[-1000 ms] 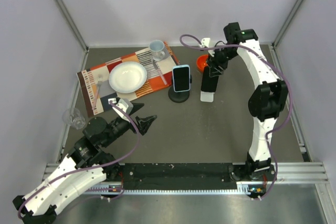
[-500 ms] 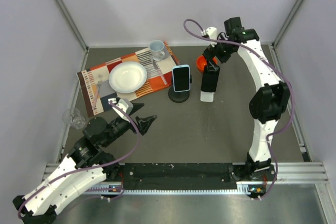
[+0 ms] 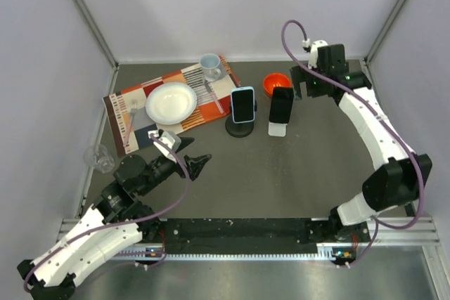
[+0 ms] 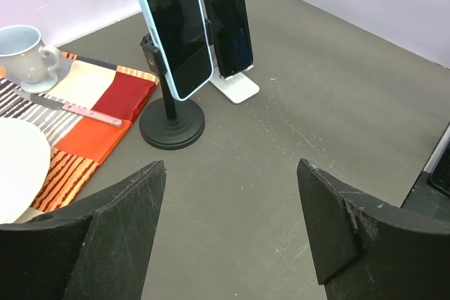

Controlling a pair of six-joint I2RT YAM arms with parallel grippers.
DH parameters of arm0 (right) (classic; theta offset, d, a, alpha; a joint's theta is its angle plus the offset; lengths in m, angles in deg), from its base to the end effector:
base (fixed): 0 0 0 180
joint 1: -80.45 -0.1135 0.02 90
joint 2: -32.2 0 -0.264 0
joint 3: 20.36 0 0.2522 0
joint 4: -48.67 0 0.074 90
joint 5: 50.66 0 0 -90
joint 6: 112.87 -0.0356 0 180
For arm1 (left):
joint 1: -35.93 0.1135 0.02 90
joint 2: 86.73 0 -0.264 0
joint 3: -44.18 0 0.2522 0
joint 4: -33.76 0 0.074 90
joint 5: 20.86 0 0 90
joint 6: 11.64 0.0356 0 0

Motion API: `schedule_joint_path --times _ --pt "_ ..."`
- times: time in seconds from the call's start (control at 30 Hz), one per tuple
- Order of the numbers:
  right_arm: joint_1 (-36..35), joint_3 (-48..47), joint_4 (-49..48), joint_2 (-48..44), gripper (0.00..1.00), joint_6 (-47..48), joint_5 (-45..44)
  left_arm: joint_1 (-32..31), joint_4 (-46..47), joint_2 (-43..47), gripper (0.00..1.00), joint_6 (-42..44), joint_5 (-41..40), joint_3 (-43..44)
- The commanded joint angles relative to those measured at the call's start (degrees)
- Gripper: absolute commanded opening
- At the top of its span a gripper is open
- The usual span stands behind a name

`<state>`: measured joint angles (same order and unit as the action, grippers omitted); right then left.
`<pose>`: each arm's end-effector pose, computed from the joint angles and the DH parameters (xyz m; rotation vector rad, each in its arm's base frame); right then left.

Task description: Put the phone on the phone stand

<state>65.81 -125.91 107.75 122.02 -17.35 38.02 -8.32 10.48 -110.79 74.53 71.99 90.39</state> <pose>0.3307 0.0855 0.3706 -0.3960 2.2938 0.0531 0.0862 -0.0864 0.3141 0.6017 1.5191 -0.6895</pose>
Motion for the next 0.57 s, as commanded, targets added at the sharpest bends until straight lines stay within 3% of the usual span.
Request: schedule_joint_path --times 0.0,0.17,0.27,0.4,0.53 --pt "-0.4 12.8 -11.1 -13.7 0.99 -13.4 -10.1 -0.1 3.5 -0.6 0.8 1.0 -0.7 -0.2" --pt "-0.6 36.0 -32.2 -29.2 0.99 -19.1 -1.2 0.0 3.2 -1.7 0.8 1.2 -1.0 0.2" --pt "-0.7 45.2 -38.9 -36.4 0.99 -27.4 1.0 0.0 2.8 -2.2 0.8 1.2 -1.2 0.7" --pt "-0.7 51.6 -44.4 -41.7 0.99 -33.6 1.1 0.0 2.8 -2.6 0.8 0.5 -0.7 1.7" --pt "-0.7 52.9 -43.7 -45.2 0.99 -33.6 4.5 0.1 1.7 -3.5 0.82 0.0 -0.9 4.9"
